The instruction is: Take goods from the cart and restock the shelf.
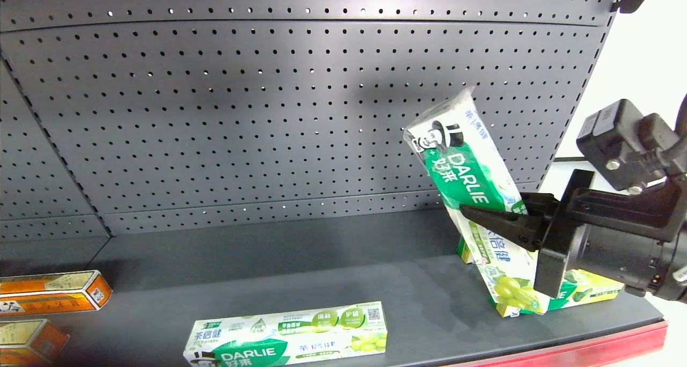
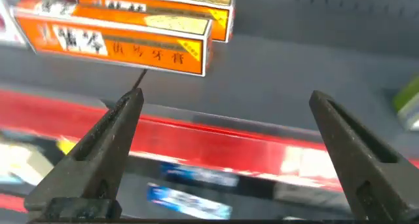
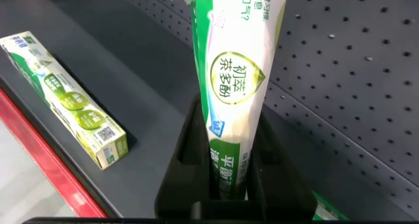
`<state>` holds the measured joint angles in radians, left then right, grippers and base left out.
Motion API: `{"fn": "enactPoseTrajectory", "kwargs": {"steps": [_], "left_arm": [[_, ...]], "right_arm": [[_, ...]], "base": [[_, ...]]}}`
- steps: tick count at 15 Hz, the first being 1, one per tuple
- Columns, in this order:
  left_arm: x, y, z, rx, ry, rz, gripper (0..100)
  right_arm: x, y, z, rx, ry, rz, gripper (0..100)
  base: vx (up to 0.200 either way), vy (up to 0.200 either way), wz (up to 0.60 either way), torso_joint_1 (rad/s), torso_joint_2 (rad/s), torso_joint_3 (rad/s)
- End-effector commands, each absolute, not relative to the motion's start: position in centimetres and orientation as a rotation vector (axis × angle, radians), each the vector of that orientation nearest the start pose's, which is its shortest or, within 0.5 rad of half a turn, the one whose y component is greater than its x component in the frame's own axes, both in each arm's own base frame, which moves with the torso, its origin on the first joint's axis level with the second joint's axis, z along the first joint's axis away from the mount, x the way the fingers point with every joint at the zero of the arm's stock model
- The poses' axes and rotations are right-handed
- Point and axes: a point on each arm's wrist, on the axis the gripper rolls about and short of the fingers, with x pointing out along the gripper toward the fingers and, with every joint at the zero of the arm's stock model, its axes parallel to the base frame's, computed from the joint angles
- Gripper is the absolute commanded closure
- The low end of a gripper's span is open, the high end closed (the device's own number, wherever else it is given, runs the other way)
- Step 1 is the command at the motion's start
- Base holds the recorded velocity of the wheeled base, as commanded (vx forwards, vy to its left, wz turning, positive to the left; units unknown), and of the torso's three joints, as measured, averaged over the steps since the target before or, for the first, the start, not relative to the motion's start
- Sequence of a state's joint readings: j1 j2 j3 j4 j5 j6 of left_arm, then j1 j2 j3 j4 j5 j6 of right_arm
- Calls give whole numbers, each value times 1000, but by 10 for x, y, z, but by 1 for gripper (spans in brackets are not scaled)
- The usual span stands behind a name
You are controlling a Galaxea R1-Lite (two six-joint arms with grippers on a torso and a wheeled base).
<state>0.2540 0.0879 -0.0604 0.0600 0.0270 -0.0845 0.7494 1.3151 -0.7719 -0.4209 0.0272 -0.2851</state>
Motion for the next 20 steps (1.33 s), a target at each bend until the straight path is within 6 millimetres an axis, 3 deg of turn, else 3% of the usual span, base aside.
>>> {"fn": "enactPoseTrajectory", "kwargs": {"steps": [1,2,3,5,9,17,20], "left_arm": [[-18,-3,82,-44,100,324,0],[-18,-2,79,-42,75,452,0],[-20,-4,77,-46,29,464,0],[-22,-7,76,-31,-10,336,0],[-22,-7,76,-24,-7,339,0],[-22,-7,76,-27,-8,340,0],[-22,-7,76,-27,-8,340,0]], "right_arm": [[163,155,246,-328,33,802,100],[163,156,246,-328,33,805,100],[162,158,245,-330,36,812,100],[162,160,244,-332,39,823,100],[167,175,245,-339,28,852,100],[171,179,246,-344,24,850,100],[180,190,238,-391,18,855,100]], "base": [[0,0,0,0,0,0],[0,0,0,0,0,0],[0,0,0,0,0,0],[0,0,0,0,0,0],[0,0,0,0,0,0],[0,0,0,0,0,0],[0,0,0,0,0,0]]}}
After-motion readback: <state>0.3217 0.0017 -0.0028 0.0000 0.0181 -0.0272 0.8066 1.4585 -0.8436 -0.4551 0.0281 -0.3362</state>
